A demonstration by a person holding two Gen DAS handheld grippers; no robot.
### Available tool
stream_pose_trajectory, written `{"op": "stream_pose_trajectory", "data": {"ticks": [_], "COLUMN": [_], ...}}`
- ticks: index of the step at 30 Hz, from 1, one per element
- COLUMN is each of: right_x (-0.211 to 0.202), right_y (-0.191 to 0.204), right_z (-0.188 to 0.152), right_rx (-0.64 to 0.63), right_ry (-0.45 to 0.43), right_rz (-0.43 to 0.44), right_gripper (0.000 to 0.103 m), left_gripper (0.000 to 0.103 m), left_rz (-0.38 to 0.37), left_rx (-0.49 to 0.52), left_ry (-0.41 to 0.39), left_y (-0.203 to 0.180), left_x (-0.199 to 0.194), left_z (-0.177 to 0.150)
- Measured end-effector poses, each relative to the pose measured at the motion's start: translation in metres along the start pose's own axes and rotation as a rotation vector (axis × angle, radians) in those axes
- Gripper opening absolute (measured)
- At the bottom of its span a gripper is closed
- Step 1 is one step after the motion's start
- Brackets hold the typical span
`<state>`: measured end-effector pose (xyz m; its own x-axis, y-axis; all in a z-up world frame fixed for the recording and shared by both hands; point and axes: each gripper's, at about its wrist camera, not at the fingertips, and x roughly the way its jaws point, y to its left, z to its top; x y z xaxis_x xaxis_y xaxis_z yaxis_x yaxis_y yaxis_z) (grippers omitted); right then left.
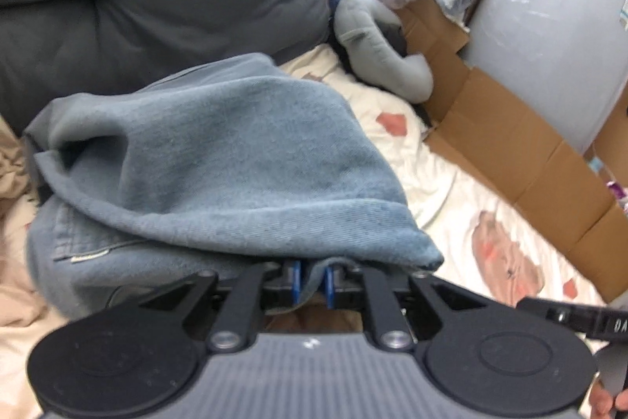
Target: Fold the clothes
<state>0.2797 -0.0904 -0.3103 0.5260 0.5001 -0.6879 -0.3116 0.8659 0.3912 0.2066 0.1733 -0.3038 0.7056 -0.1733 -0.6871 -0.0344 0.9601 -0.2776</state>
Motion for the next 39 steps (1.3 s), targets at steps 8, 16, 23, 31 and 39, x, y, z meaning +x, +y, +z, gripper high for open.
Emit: {"op": "stream_pose_trajectory", "data": {"ticks": [8,16,23,31,39], "right_x": [-0.001,-0.006,-0.006,-0.001,-0.001], "right_y": [0.001,0.006,0.015,0.024,0.028], "right_z": [-0.003,-0.006,-0.009,-0.015,-0.022], "right_rx": [-0.001,-0.011,-0.039,-0.035,-0.042], "right_ry": [0.01,0.014,0.037,0.068,0.092], "right_rz": [0.014,0.026,0.048,0.08,0.098], "right_gripper": [0.102,0.102,0.101,0.101,0.1], "left_gripper": [0.057,0.059,0.063,0.064,0.064], "left_rz": [-0.001,0.093,0.123,0.138,0.205], "left_rx": [-0.1,-0.102,-0.138,-0.281,-0.4], "left_ry": [0.026,-0.044,-0.096,-0.124,-0.144], "left_y": [0.02,0.05,0.074,0.108,0.157], "left_x": [-0.028,-0.045,-0.042,-0.003,0.022], "left_z": [-0.015,0.004,0.018,0.023,0.024]}}
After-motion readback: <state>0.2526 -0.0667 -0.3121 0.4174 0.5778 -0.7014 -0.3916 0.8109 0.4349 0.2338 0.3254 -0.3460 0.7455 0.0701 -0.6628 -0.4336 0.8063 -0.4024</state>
